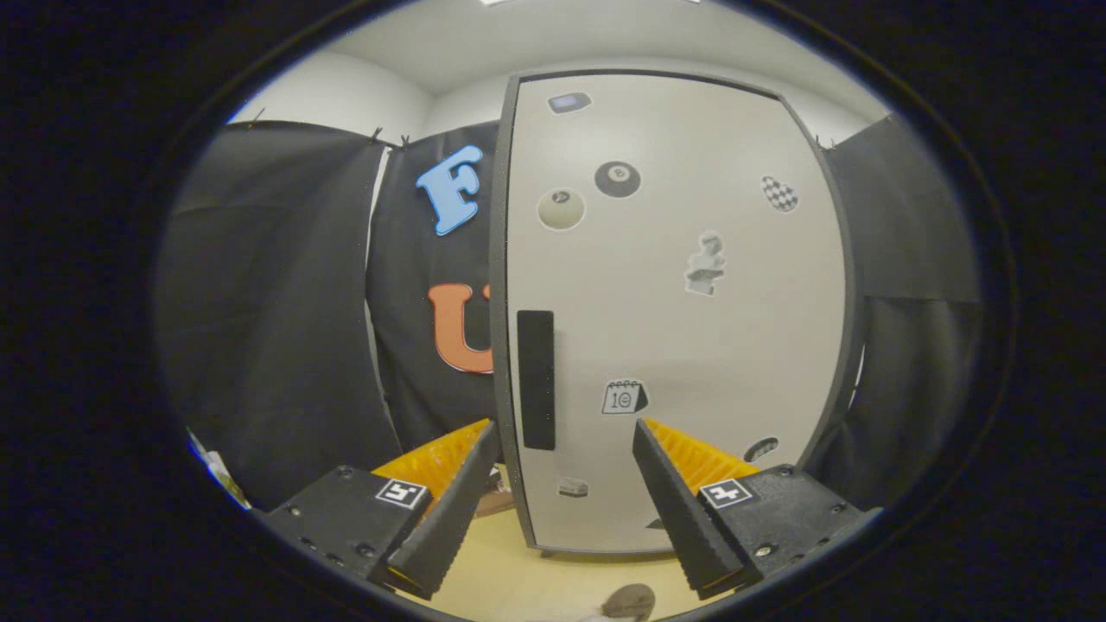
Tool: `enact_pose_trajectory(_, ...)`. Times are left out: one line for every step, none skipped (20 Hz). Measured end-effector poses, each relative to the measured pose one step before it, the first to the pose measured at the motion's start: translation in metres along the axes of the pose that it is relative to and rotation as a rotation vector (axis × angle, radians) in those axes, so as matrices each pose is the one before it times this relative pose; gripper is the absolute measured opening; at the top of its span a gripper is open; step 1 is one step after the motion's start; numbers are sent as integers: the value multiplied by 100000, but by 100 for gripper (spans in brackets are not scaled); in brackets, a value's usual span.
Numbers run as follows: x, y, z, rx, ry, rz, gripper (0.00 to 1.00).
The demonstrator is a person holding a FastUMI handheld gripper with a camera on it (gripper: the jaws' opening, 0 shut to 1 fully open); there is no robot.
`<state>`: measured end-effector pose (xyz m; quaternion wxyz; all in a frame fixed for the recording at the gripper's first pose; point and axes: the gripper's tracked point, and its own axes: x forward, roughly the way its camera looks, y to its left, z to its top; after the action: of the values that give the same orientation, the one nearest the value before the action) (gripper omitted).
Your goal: Open the shoe cabinet door, grab the shoes and put them into the shoe cabinet, then close the shoe cabinet door.
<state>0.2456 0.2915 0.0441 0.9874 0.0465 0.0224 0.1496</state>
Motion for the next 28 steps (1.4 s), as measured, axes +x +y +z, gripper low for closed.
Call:
enact_pose_trajectory(1100, 392, 22, -211, 70, 398, 99)
enact_pose_trajectory(1033, 213, -93, -551, 381, 81, 99)
enact_pose_trajectory(1122, -78, 75, -1010, -156, -876, 99)
enact_pose_trajectory(755, 42, -259, -461, 766, -559, 99)
enact_pose_trajectory(804, 93, -92, -49, 433, 243, 98)
enact_pose_trajectory(588, 5, -143, 224, 772, 405, 95)
enact_pose_trajectory(604, 119, -19, 387, 827, 879, 93)
enact_pose_trajectory(544, 97, 14, 760, -109, 311, 90)
enact_pose_trajectory(451, -37, -82, 457, 586, -686, 88)
enact_pose_trajectory(415, 67, -170, 433, 464, -333, 85)
enact_pose_trajectory(343, 119, -2, 300, 273, -410, 81)
enact_pose_trajectory(284, -4, -226, 320, 1055, -845, 78)
enact_pose_trajectory(61, 52, -50, 1160, 480, -196, 74)
enact_pose_trajectory(103, 171, 111, 900, 132, -332, 71)
enact_pose_trajectory(220, -106, 51, 27, 321, -1399, 67)
enact_pose_trajectory(224, -163, -22, 169, 268, -1483, 64)
enact_pose_trajectory(310, -79, -24, 770, 638, -1579, 59)
enact_pose_trajectory(189, 84, 7, 1182, 456, -751, 55)
enact_pose_trajectory(-139, 49, 72, 760, 75, -1923, 51)
enact_pose_trajectory(299, 423, 0, -431, 276, -523, 47)
enact_pose_trajectory(52, -104, -14, -698, -95, -1259, 43)
enact_pose_trajectory(-198, -42, -8, -391, 125, -594, 39)
enact_pose_trajectory(-27, 9, -4, 2, 728, 392, 38)
enact_pose_trajectory(15, 21, -106, -20, 1267, 665, 37)
enact_pose_trajectory(-113, -24, 55, 594, 952, 796, 36)
enact_pose_trajectory(-276, 9, -99, -332, 1207, 1096, 34)
enact_pose_trajectory(-327, -98, 121, -604, 825, 1133, 32)
enact_pose_trajectory(-460, 70, -85, -105, 123, 1301, 30)
